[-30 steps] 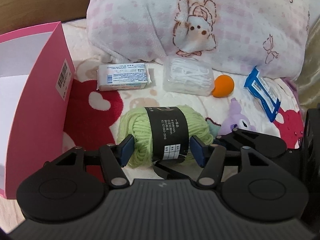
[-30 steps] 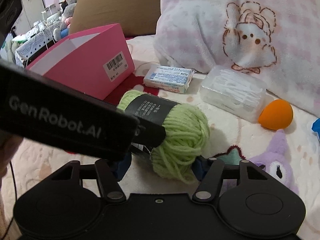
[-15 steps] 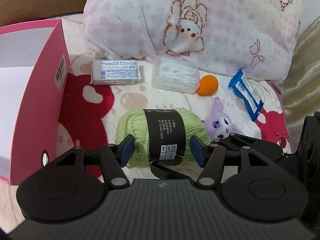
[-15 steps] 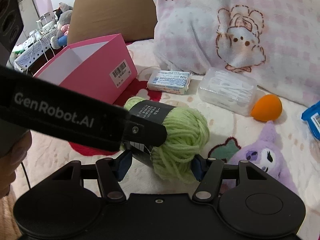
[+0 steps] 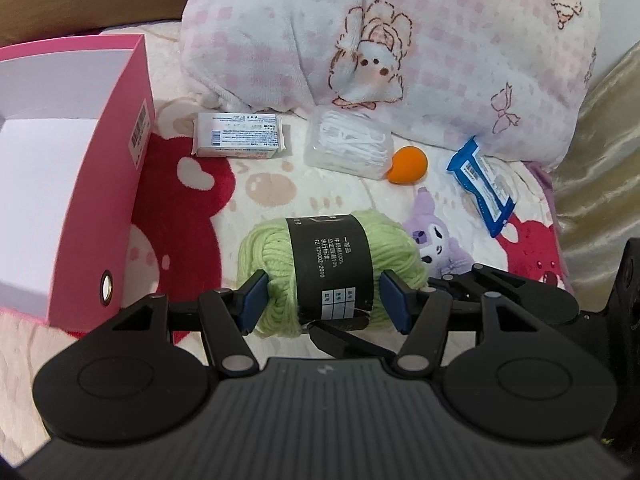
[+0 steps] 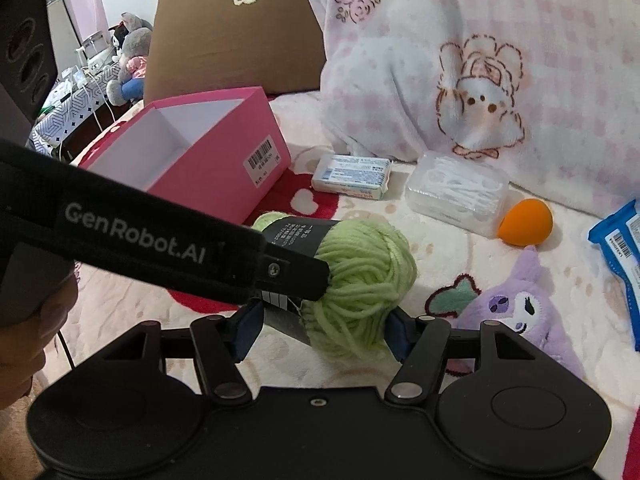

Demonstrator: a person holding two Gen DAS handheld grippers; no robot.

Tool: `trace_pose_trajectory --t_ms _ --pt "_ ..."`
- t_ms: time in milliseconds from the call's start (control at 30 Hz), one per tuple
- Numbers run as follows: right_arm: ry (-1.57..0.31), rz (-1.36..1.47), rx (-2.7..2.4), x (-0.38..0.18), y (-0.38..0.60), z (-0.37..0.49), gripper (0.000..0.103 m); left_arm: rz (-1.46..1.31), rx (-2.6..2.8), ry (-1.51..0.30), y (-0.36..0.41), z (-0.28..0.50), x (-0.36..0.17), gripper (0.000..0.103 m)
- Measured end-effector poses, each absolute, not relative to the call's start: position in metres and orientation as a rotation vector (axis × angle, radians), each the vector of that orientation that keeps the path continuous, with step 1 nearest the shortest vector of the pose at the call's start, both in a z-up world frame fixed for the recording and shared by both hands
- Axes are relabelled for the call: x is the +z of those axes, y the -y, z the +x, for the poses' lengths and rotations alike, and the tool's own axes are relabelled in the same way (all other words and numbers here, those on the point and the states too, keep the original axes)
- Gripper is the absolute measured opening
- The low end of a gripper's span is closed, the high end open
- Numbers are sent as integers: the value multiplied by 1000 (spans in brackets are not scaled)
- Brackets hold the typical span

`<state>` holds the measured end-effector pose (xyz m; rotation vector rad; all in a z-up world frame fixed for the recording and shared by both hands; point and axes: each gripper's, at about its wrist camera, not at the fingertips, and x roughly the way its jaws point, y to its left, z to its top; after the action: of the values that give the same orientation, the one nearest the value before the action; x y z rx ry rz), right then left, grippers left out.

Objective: Organize objects
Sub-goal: 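Lift the green yarn skein with the left gripper toward the pink box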

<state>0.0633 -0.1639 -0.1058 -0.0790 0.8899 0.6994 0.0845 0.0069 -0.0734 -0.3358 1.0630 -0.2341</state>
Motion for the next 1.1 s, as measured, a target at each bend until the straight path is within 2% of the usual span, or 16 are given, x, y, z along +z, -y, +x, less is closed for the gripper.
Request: trace_pose_trajectory --t_ms 1100 --pt "-788 -178 734 -48 143 -15 68 -439 -174 -933 -40 -1 -19 58"
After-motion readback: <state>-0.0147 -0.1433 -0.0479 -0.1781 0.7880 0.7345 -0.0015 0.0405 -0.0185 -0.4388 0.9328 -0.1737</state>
